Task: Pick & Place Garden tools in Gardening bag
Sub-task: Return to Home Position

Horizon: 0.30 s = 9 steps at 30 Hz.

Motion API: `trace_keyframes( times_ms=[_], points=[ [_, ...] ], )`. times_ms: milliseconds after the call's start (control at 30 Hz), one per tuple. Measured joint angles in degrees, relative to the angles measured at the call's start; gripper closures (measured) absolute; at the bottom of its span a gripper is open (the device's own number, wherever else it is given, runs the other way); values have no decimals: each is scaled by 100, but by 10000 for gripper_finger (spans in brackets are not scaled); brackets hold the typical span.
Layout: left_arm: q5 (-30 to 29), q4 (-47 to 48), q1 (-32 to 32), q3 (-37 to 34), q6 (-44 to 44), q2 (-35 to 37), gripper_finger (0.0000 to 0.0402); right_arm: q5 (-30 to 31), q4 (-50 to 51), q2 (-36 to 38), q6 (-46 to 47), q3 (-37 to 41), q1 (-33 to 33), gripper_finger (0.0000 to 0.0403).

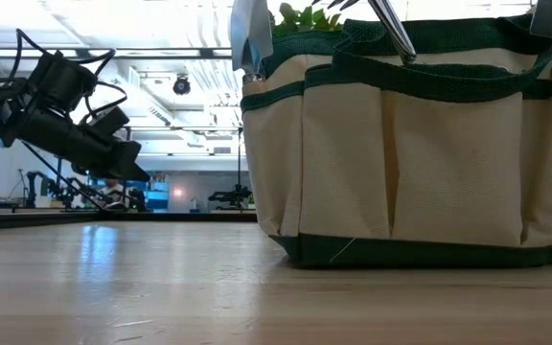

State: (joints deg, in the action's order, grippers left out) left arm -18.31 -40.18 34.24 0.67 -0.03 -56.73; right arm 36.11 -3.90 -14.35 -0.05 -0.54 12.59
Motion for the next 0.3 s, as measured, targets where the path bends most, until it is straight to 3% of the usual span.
trace_keyframes(
  times_ms=[300],
  points=[
    [0, 0, 2, 0, 0, 0, 399, 0, -2, 0, 1, 0, 0, 394]
  ],
)
